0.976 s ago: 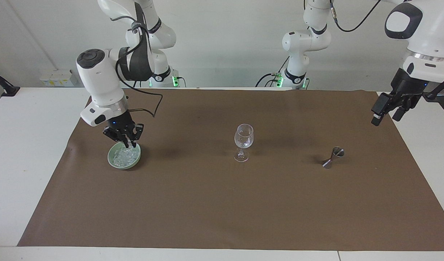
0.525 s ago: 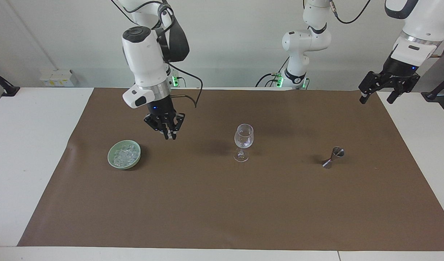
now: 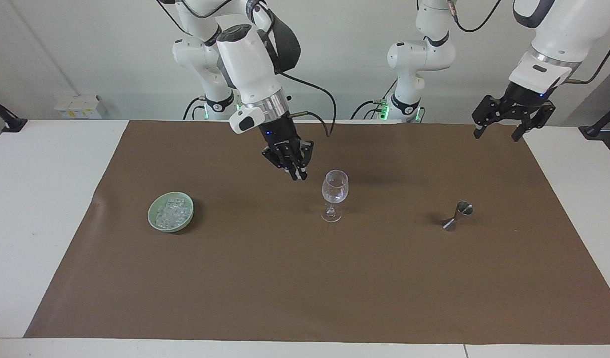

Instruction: Pour wine and add ice with both arms

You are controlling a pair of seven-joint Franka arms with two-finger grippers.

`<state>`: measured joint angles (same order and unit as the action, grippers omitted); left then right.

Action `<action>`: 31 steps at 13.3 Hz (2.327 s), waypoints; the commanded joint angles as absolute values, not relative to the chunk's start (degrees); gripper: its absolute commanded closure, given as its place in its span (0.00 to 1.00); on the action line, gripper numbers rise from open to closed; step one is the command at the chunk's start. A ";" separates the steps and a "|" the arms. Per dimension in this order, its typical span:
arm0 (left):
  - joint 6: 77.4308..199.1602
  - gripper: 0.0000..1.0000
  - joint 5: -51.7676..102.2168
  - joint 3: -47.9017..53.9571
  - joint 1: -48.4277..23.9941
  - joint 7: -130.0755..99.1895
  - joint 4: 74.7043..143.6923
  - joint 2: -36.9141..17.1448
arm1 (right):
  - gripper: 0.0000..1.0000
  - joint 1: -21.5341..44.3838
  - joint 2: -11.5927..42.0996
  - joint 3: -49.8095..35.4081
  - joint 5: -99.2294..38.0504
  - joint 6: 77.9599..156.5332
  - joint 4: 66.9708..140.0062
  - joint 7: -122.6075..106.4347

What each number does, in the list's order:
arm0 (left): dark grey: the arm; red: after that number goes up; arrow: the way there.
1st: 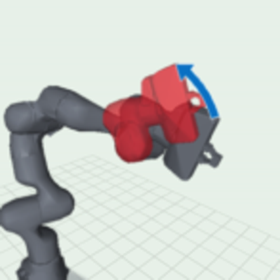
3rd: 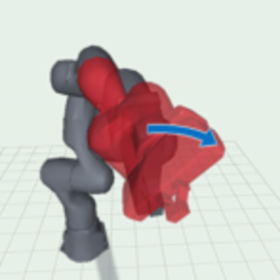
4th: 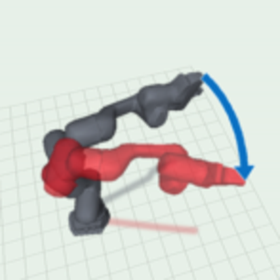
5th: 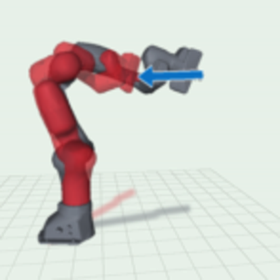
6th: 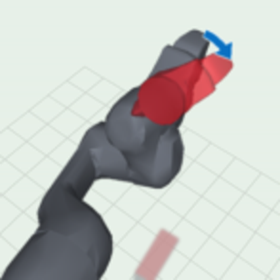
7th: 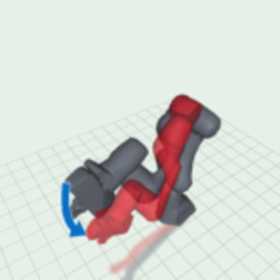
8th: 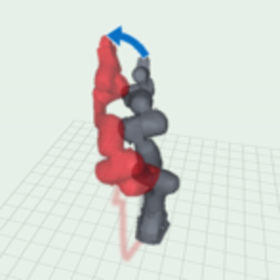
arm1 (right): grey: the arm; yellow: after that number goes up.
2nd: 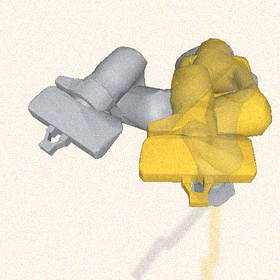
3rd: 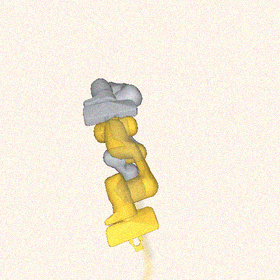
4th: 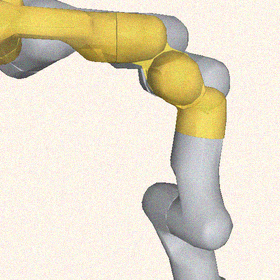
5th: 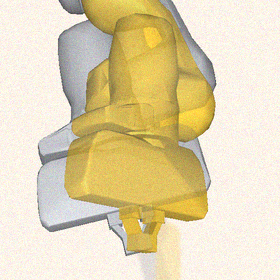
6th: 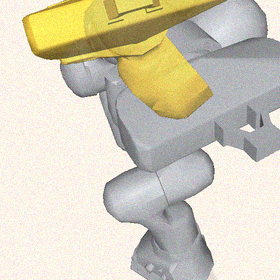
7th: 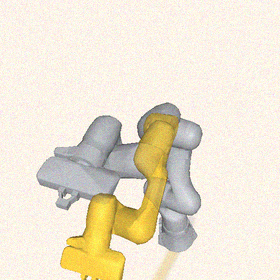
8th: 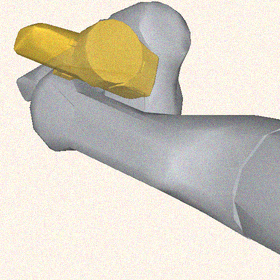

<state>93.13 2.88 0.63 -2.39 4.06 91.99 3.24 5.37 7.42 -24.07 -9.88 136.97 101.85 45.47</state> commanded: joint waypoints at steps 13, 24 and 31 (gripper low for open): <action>91.93 0.00 1.06 -0.88 -2.99 4.92 96.07 6.42 | 1.00 9.49 13.71 -27.69 -5.89 143.70 102.22 51.86; 92.72 0.00 -0.35 -0.88 -2.81 4.40 96.06 6.50 | 0.75 9.40 13.71 -27.69 -5.80 143.70 103.89 51.94; 92.20 0.00 -0.35 -0.88 -2.90 4.31 96.06 6.50 | 0.42 9.58 13.71 -27.77 -5.80 143.88 103.71 53.26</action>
